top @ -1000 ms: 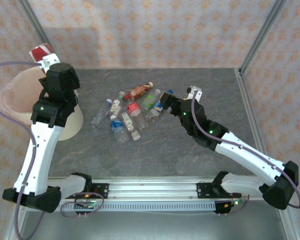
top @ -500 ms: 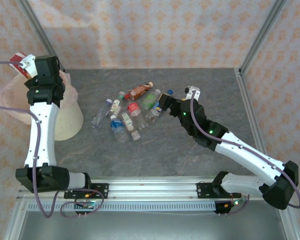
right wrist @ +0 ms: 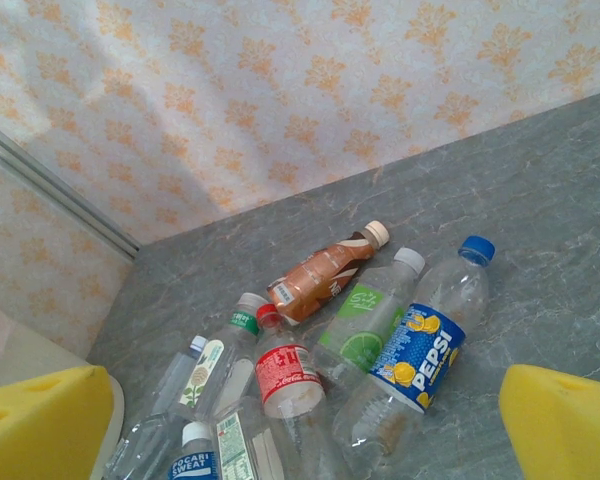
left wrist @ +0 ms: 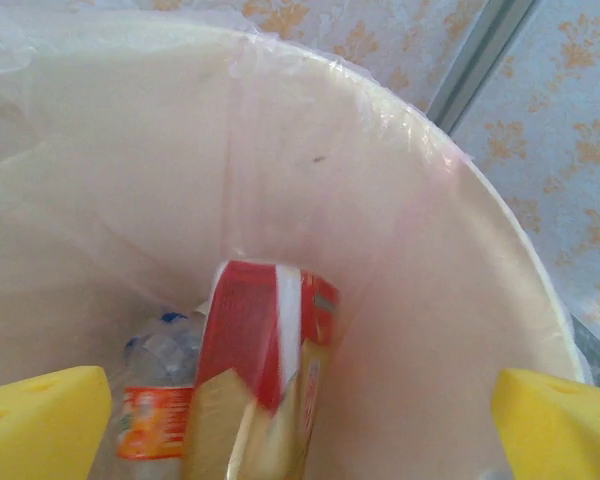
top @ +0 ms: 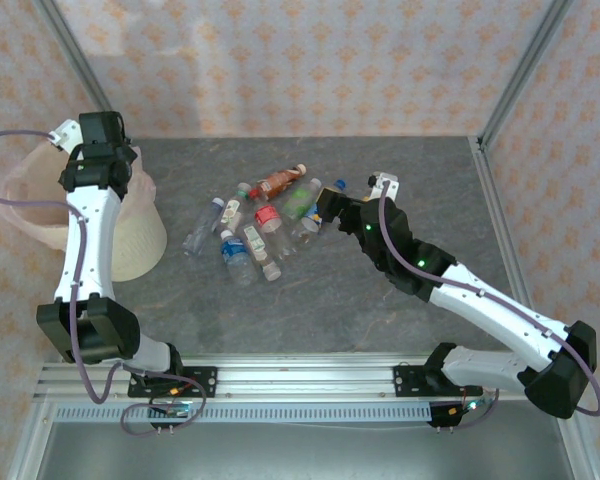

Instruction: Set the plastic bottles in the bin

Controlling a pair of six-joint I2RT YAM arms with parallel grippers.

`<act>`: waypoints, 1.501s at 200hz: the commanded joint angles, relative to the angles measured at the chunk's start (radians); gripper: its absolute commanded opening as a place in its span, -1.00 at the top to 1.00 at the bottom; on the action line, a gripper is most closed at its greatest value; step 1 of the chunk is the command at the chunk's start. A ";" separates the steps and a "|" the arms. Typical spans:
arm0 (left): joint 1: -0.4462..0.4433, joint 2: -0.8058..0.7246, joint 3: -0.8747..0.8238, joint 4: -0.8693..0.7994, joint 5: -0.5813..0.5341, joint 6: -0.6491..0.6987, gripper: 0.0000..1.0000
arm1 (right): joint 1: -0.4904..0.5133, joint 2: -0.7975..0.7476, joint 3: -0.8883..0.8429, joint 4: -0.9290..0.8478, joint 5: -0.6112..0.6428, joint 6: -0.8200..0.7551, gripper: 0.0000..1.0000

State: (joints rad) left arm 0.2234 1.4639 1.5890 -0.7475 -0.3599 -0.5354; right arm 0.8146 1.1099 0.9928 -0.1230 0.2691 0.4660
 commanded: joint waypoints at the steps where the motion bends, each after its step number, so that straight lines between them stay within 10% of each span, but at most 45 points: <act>1: 0.005 -0.009 0.047 -0.032 0.067 -0.024 -0.98 | -0.003 0.008 0.014 -0.022 0.000 -0.017 -0.98; 61: -0.053 -0.092 0.046 -0.025 0.214 -0.005 -1.00 | -0.004 0.015 0.013 -0.019 0.004 -0.017 -0.99; 160: -0.563 -0.124 -0.043 -0.160 0.116 0.255 -1.00 | -0.040 -0.010 -0.125 -0.027 0.075 0.030 -0.99; 300: -0.433 0.360 -0.085 -0.299 0.074 0.378 -0.87 | -0.049 -0.170 -0.236 -0.143 0.137 0.102 -0.99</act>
State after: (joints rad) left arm -0.2455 1.7718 1.5146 -1.0500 -0.2523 -0.1883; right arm 0.7692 0.9752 0.7609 -0.2161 0.3672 0.5419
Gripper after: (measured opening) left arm 0.956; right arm 0.994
